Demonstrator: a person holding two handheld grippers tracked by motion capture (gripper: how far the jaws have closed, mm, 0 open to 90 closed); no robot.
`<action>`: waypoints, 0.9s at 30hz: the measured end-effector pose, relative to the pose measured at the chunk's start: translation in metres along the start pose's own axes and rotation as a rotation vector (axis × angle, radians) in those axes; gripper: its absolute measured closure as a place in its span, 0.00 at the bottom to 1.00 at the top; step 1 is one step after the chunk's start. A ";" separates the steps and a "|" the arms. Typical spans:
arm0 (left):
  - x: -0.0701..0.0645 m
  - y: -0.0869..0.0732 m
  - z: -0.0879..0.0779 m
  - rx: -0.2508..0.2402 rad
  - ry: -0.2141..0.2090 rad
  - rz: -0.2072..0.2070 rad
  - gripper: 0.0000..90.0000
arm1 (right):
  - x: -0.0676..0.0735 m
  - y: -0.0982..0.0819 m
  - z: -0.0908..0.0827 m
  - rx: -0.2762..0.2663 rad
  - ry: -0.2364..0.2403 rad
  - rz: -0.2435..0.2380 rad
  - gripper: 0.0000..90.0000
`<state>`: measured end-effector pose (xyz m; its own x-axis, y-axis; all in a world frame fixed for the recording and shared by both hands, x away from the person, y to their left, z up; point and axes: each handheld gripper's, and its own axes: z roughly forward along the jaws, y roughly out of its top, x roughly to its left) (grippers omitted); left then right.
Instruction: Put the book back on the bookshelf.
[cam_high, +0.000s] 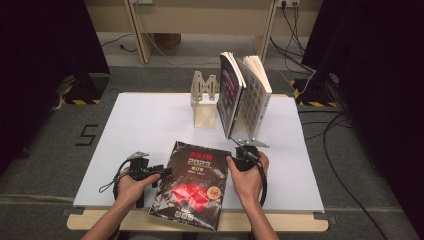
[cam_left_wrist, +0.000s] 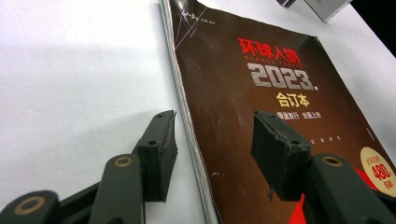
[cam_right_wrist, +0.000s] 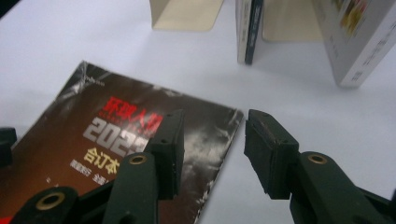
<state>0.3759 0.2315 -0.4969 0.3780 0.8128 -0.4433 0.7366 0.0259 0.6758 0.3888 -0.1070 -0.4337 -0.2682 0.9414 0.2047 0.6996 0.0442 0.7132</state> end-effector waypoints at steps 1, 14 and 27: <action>0.000 0.000 0.000 0.000 -0.001 -0.001 0.54 | 0.000 -0.002 0.002 0.008 0.002 0.003 0.64; -0.007 -0.002 0.003 0.014 -0.005 0.028 0.53 | 0.000 -0.025 0.022 0.148 0.033 0.022 0.62; -0.012 -0.007 0.000 0.017 -0.035 -0.021 0.54 | 0.007 -0.033 0.031 0.173 0.034 0.021 0.59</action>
<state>0.3660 0.2220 -0.4963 0.3814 0.7913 -0.4779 0.7541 0.0327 0.6559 0.3848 -0.0918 -0.4767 -0.2727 0.9308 0.2432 0.8078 0.0842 0.5834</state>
